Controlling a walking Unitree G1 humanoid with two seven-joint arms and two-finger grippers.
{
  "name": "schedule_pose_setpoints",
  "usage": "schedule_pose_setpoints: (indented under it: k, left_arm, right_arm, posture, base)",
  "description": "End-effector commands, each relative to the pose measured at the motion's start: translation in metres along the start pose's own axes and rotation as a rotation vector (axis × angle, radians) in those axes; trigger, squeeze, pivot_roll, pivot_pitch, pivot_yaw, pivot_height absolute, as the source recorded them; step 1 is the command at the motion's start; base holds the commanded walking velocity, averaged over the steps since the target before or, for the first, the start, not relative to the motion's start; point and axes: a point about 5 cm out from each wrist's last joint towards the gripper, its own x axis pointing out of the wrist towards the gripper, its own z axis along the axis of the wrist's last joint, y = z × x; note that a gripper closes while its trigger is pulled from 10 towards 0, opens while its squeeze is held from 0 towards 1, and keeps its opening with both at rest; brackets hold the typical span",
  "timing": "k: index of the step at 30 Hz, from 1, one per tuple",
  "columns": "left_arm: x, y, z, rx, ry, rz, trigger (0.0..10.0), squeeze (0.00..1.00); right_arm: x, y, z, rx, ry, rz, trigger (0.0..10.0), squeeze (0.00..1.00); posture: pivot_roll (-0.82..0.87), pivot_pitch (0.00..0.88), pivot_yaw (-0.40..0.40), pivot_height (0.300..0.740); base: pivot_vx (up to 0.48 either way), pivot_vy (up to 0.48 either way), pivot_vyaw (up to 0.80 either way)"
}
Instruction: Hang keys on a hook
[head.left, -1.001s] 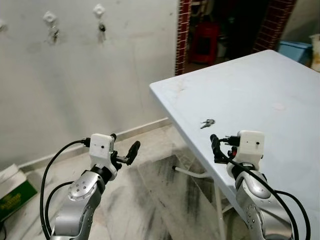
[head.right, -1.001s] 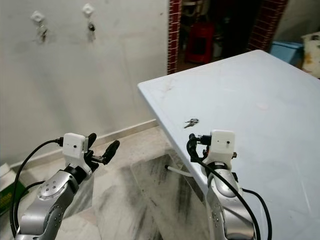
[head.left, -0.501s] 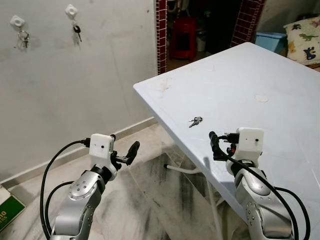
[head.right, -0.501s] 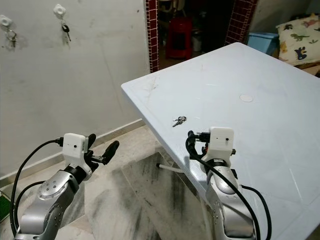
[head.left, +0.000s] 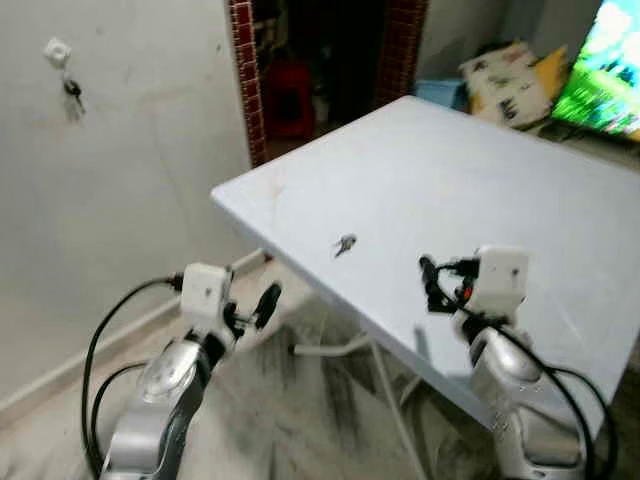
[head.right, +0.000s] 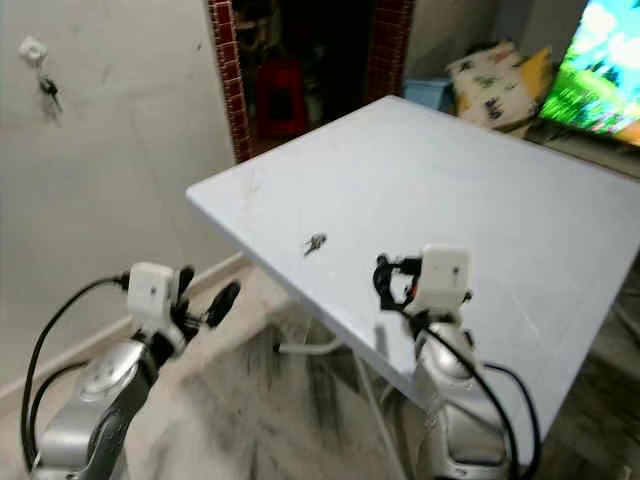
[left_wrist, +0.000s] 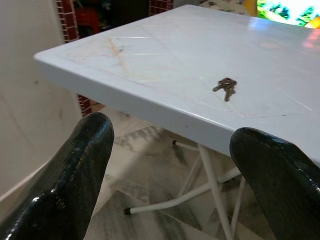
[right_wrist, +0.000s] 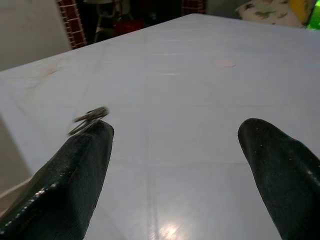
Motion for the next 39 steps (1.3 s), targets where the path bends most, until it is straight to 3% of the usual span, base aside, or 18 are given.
schedule_pose_setpoints:
  k: [1, 13, 18, 39]
  left_arm:
    - [0.001, -0.001, 0.003, -0.005, -0.009, 0.014, 10.0, 0.0]
    - [0.001, 0.004, 0.003, -0.019, -0.002, 0.062, 10.0, 0.0]
    - [0.001, 0.007, 0.003, -0.024, -0.007, 0.099, 10.0, 0.0]
    - [0.002, 0.007, 0.003, -0.031, -0.009, 0.092, 10.0, 0.0]
  right_arm:
    - [0.001, -0.002, 0.002, -0.003, -0.001, -0.002, 10.0, 0.0]
    - [0.002, 0.0, 0.002, -0.004, 0.001, 0.033, 10.0, 0.0]
    - [0.003, 0.011, 0.002, 0.003, 0.013, 0.12, 10.0, 0.0]
    - [0.0, 0.02, -0.001, -0.005, 0.029, 0.2, 10.0, 0.0]
  posture:
    - [0.01, 0.0, 0.058, 0.74]
    - [0.0, 0.0, 0.051, 0.74]
    - [0.0, 0.0, 0.048, 0.74]
    - [0.0, 0.0, 0.05, 0.74]
  base:
    - [0.0, 0.0, 0.0]
    - [0.0, 0.0, 0.0]
    - [0.0, 0.0, 0.0]
    - [0.294, 0.0, 0.0]
